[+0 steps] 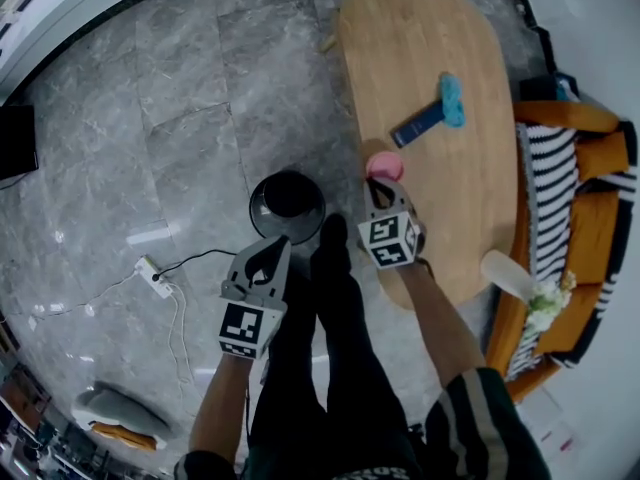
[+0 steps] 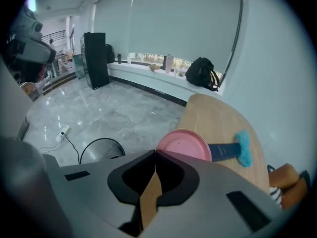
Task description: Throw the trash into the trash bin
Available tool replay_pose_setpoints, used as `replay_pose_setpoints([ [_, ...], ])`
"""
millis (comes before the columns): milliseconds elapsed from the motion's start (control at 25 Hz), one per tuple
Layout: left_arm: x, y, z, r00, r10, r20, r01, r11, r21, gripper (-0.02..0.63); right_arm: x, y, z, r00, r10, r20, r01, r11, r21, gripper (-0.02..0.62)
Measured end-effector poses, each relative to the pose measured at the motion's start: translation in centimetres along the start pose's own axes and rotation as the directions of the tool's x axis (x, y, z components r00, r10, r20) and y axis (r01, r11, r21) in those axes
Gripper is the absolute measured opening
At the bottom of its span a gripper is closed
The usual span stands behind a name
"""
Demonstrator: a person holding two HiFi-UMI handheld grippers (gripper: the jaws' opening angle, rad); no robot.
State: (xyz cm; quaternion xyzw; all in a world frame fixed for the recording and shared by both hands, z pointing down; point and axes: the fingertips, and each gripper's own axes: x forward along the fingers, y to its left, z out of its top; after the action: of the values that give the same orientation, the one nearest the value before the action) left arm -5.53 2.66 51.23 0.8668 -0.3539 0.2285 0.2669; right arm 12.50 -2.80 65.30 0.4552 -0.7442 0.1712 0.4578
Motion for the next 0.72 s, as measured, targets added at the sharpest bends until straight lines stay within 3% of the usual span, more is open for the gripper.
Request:
replay_pose_setpoints([
  [200, -2.6, 3.2, -1.7, 0.998, 0.061, 0.014, -0.061, 0.998, -0.033, 0.000, 1.3, 7.2, 3.7, 0.993, 0.107, 0.051, -0.103, 0.992, -0.075, 0.006],
  [360, -4.5, 5.0, -3.1, 0.994, 0.104, 0.018, -0.102, 0.993, -0.065, 0.000, 2.7, 12.7, 4.4, 0.983, 0.182, 0.028, -0.178, 0.977, -0.116, 0.006],
  [720, -6.3, 8.3, -7.0, 0.984, 0.176, 0.016, -0.173, 0.978, -0.118, 0.000, 7.9, 23.2, -1.1, 0.940, 0.317, -0.128, -0.336, 0.924, -0.182, 0.006],
])
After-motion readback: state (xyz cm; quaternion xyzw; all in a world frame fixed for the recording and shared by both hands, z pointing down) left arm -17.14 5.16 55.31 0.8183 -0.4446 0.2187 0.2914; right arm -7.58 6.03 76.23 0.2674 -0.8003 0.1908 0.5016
